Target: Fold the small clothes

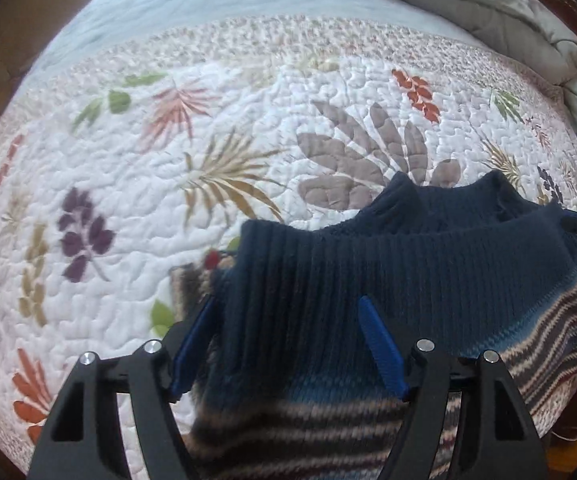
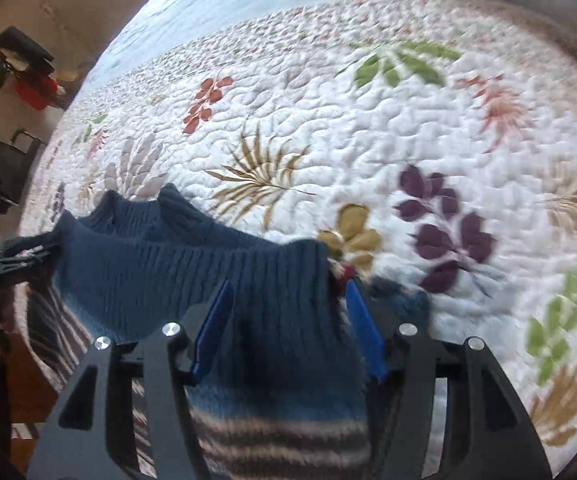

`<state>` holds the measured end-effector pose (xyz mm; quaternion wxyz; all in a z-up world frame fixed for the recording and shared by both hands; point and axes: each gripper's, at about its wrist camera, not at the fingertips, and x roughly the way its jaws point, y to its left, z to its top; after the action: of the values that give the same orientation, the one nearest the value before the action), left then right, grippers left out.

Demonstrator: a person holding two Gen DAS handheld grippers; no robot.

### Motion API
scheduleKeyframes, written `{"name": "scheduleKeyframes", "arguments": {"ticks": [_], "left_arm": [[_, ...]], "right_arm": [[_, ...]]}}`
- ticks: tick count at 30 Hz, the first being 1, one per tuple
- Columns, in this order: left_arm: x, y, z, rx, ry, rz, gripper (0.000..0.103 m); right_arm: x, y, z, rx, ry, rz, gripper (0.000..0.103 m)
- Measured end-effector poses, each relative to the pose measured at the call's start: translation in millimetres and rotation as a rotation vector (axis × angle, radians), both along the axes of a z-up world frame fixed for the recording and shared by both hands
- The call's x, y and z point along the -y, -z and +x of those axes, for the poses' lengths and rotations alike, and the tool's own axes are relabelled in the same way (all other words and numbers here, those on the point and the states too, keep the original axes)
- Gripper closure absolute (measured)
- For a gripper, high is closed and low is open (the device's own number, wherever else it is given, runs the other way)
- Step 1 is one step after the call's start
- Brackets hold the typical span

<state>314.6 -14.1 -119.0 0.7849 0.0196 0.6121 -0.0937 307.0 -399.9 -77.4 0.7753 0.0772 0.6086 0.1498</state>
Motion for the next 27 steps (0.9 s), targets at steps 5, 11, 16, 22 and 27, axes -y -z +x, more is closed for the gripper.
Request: {"name": "scheduleKeyframes", "arguments": {"ticks": [5,11,16,22,27], "left_arm": [[-1.4,9.7,0.8,-0.018,-0.017,-0.058,0.047],[-17.1,-0.9,3.5,0.029,-0.126,-0.079,0.091],[-15.5,20.9,2.8,0.033,-0.115,-0.042,0.089],[-9.9,11.1,0.0,0.045,-0.108,0.016,0.078],[-13.7,-19.5,-24.3,0.118,-0.126,0.052,0.031]], "right_arm": [[-10.0,9.4,2.2,-0.010,-0.038,-0.006,0.091],[2.7,-23.2,-0.1,0.088,0.011,0.060,0.093],[10.4,13.3,6.2,0.023,0.063,-0.058,0.093],[12.2,13.5,2.4,0.026,0.107,-0.028,0.086],[20.2,-22.5,-33.1,0.055,0.126,-0.029,0.068]]}}
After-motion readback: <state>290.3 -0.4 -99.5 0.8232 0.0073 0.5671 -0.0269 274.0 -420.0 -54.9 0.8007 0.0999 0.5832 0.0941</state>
